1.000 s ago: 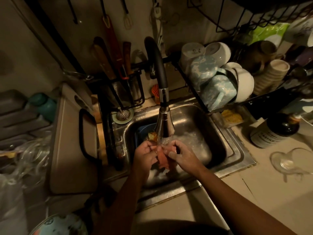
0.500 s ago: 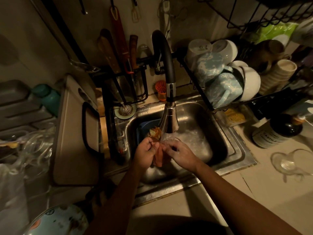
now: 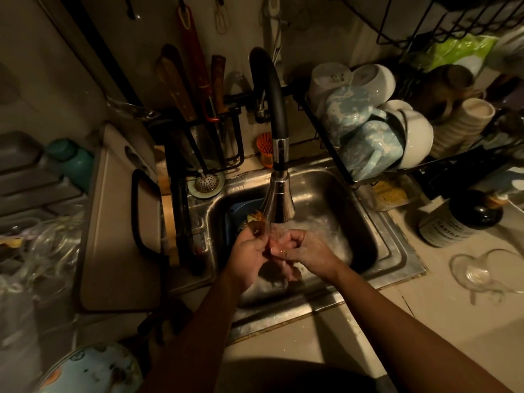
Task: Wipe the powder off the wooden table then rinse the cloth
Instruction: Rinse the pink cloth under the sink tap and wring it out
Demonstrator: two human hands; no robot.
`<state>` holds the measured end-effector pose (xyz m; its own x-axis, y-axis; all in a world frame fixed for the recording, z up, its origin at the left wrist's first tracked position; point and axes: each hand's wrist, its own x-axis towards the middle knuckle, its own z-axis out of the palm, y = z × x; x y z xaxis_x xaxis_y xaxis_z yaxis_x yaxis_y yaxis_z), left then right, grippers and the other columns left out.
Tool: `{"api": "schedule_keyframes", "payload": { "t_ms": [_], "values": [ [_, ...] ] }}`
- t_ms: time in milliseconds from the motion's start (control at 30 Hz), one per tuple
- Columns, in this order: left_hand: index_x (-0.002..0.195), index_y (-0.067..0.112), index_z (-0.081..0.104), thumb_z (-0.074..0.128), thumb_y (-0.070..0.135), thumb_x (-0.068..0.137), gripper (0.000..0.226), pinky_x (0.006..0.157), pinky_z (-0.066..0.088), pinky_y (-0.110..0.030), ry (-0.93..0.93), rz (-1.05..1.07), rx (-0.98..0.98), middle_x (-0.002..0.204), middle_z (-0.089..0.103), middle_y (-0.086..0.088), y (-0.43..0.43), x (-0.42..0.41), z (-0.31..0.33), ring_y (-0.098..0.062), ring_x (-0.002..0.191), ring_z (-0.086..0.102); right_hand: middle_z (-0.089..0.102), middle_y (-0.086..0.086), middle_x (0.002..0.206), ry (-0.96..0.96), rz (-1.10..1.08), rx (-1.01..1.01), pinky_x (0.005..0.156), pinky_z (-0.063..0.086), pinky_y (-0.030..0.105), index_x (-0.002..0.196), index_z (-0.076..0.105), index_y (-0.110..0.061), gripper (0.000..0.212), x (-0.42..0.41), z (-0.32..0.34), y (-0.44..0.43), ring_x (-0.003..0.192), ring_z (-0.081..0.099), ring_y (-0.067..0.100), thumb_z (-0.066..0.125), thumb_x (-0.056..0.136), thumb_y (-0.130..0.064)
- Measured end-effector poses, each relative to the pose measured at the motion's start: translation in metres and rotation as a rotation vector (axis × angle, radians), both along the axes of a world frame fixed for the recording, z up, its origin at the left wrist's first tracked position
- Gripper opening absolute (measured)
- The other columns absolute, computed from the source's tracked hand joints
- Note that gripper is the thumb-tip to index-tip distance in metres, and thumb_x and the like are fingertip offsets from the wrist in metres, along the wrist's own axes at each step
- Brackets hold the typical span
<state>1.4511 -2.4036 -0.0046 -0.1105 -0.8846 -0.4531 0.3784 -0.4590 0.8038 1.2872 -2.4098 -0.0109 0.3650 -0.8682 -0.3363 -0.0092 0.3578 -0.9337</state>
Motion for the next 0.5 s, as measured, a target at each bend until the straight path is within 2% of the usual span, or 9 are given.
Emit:
{"api": "schedule_keyframes", "payload": {
  "t_ms": [67,100,167,233,267,300,400,467,500],
  "values": [
    [0.114,0.01,0.058,0.029,-0.008,0.097,0.038,0.078,0.055,-0.041,0.07,0.037,0.003,0.107,0.07,-0.016,-0.001,-0.001,0.002,-0.029,0.097,0.069,0.068,0.009,0.075,-0.097,-0.075,0.12,0.059,0.051,0.028,0.098,0.067,0.002,0.024,0.001,0.0,0.003,0.066,0.063,0.023,0.063,0.097,-0.022],
    [0.117,0.009,0.056,0.028,-0.008,0.097,0.039,0.074,0.055,-0.04,0.083,0.056,0.008,0.108,0.069,-0.018,-0.002,-0.001,0.002,-0.029,0.094,0.07,0.072,0.005,0.078,-0.086,-0.145,0.149,0.066,0.054,0.027,0.097,0.07,-0.002,0.024,0.0,-0.003,0.003,0.072,0.066,0.02,0.062,0.098,-0.025],
    [0.116,0.01,0.055,0.026,-0.009,0.096,0.04,0.063,0.056,-0.037,0.08,0.076,0.009,0.106,0.068,-0.021,-0.003,-0.003,0.003,-0.029,0.083,0.07,0.076,0.002,0.093,0.091,-0.186,0.12,0.085,0.056,0.032,0.098,0.072,-0.011,0.031,0.0,-0.013,0.002,0.088,0.07,0.018,0.07,0.09,-0.041],
    [0.115,0.011,0.055,0.026,-0.01,0.095,0.041,0.072,0.055,-0.041,0.1,0.093,-0.001,0.111,0.066,-0.023,-0.005,-0.004,0.001,-0.032,0.09,0.068,0.072,0.002,0.112,0.152,-0.154,0.158,0.088,0.056,0.026,0.115,0.065,-0.021,0.039,-0.003,-0.016,0.005,0.098,0.068,0.015,0.068,0.09,-0.051],
    [0.116,0.011,0.055,0.027,-0.01,0.095,0.042,0.078,0.055,-0.044,0.132,0.103,0.004,0.113,0.066,-0.022,-0.005,-0.005,0.001,-0.032,0.095,0.068,0.07,0.0,0.116,0.084,-0.144,0.23,0.082,0.056,0.022,0.125,0.059,-0.026,0.039,-0.002,-0.012,0.006,0.1,0.067,0.014,0.064,0.093,-0.049],
    [0.12,0.01,0.054,0.028,-0.01,0.095,0.042,0.081,0.056,-0.045,0.163,0.114,0.016,0.113,0.066,-0.021,-0.005,-0.005,0.001,-0.032,0.098,0.068,0.069,0.0,0.12,-0.018,-0.126,0.312,0.082,0.058,0.025,0.132,0.054,-0.032,0.042,-0.002,-0.013,0.007,0.103,0.068,0.016,0.062,0.094,-0.048],
    [0.129,0.009,0.051,0.039,-0.007,0.088,0.045,0.088,0.056,-0.049,0.136,0.094,-0.001,0.124,0.062,-0.026,-0.004,-0.005,-0.005,-0.038,0.109,0.065,0.069,0.011,0.129,-0.343,-0.173,0.493,0.092,0.057,0.054,0.138,0.054,-0.027,0.046,-0.003,-0.01,0.009,0.115,0.068,0.034,0.055,0.098,-0.048],
    [0.124,0.013,0.056,0.046,0.001,0.078,0.049,0.089,0.053,-0.051,0.015,0.053,-0.035,0.121,0.066,-0.022,-0.004,-0.004,-0.005,-0.038,0.106,0.066,0.069,0.016,0.128,-0.446,-0.253,0.528,0.082,0.06,0.053,0.137,0.055,-0.018,0.043,0.002,-0.008,0.008,0.114,0.068,0.038,0.044,0.104,-0.044],
    [0.118,0.017,0.059,0.048,0.003,0.077,0.045,0.083,0.055,-0.048,-0.07,0.034,-0.055,0.111,0.071,-0.016,-0.003,-0.003,-0.005,-0.033,0.096,0.07,0.069,0.017,0.127,-0.428,-0.272,0.524,0.077,0.061,0.05,0.137,0.054,-0.017,0.042,0.005,-0.008,0.007,0.112,0.069,0.037,0.041,0.106,-0.042]
  ]
}}
